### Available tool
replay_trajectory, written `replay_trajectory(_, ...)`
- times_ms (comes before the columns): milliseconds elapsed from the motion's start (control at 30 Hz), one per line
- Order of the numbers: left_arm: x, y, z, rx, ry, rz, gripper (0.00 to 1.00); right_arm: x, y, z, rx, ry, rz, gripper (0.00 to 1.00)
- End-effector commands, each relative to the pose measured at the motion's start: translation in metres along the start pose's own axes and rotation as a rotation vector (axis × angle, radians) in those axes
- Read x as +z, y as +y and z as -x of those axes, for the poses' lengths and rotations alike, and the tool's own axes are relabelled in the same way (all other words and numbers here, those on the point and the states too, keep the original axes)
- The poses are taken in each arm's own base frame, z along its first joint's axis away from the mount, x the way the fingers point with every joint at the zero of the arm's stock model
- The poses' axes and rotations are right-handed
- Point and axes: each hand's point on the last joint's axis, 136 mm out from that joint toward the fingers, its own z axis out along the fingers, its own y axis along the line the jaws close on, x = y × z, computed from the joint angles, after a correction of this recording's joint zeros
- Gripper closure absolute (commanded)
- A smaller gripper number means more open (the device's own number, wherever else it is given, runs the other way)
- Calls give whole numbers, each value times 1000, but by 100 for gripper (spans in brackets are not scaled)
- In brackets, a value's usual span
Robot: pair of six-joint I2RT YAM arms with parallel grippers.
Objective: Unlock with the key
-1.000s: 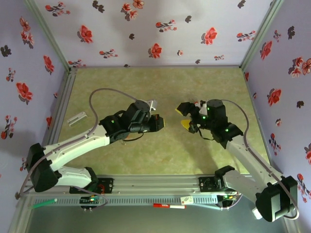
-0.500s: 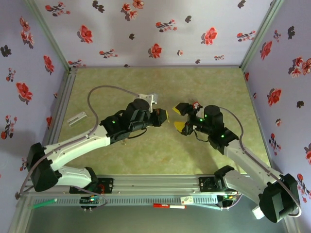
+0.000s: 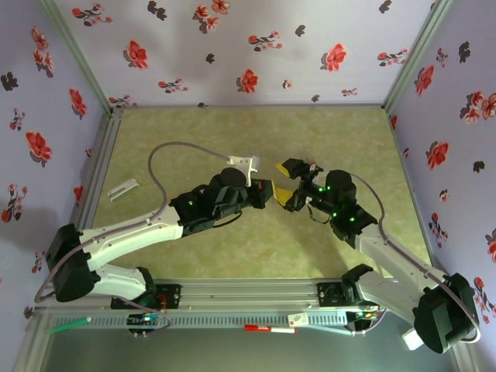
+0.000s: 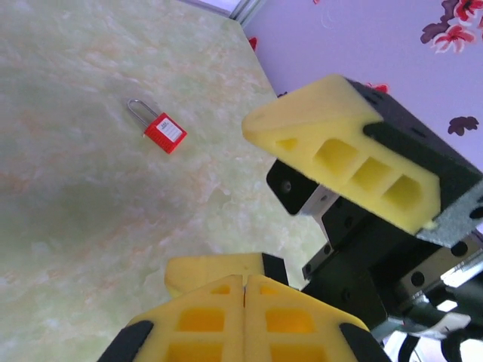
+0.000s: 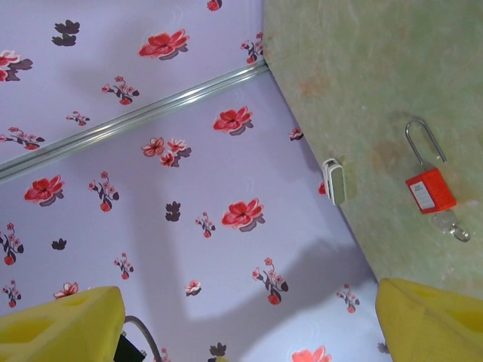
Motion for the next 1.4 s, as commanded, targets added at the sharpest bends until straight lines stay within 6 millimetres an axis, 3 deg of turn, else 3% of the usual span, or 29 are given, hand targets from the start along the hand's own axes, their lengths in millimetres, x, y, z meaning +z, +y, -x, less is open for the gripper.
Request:
replay_trajectory(0,-5,3,14,29,-89,21,100,1,-4,-2,30,-8,17,13)
replay_trajectory(233,-9,0,24,46,-127,21,100,1,-7,-5,51,-6,36,13)
replay_trajectory(733,0,-14,7,59,-123,-23,100,6,0,-1,71,-16,71,15)
replay_trajectory(1133,-5,-13,3,66,-125,-24,100,7,-5,2,80,-25,55,36)
replay_trajectory(1367,-7,-14,1,73,-127,-33,100,6,-8,4,83,-32,49,55)
